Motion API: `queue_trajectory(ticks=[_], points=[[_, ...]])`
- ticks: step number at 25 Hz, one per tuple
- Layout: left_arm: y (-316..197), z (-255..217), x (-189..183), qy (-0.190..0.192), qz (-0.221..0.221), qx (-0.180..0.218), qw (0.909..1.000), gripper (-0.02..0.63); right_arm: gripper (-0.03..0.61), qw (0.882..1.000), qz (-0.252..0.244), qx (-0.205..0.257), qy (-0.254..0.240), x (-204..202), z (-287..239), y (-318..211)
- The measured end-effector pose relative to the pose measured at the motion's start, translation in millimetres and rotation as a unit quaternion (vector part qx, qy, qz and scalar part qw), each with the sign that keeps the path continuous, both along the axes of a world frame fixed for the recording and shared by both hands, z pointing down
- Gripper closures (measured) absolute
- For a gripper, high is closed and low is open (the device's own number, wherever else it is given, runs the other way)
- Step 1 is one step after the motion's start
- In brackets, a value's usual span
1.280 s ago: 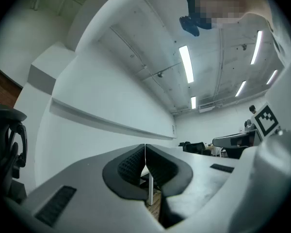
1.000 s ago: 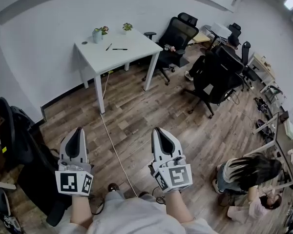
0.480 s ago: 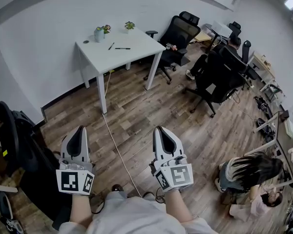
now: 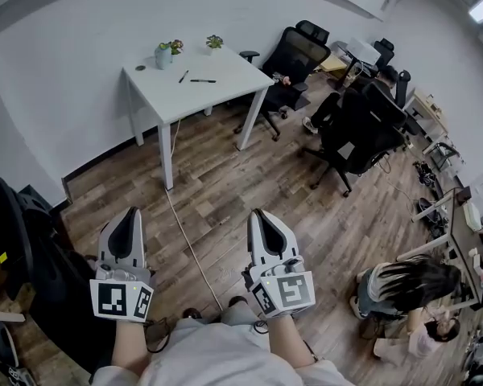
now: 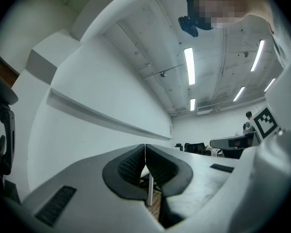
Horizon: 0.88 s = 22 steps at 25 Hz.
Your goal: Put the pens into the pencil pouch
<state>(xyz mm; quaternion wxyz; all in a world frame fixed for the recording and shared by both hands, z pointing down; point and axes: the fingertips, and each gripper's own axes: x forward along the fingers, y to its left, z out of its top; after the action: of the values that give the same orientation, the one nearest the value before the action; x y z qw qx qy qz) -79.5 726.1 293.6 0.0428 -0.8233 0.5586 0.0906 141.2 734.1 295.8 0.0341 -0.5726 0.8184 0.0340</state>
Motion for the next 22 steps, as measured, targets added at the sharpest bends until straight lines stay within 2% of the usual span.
queue_trajectory(ticks=[9,13,17,22], points=[[-70,5,16,-0.001,-0.014,0.006,0.9999,0.589,0.551,1.0,-0.005,0.01,0.005,25,7,-78],[-129,4,40,-0.009,-0.031,0.007,0.9994,0.589,0.55,1.0,-0.019,0.016,0.001,50,7,-141],[-199,-12,70,-0.001,-0.04,0.014,0.9991,0.589,0.551,0.999,-0.041,0.027,0.004,74,-7,-218],[-272,-31,98,-0.004,-0.066,0.036,0.9972,0.589,0.551,0.996,-0.07,0.048,0.007,99,-26,-299]])
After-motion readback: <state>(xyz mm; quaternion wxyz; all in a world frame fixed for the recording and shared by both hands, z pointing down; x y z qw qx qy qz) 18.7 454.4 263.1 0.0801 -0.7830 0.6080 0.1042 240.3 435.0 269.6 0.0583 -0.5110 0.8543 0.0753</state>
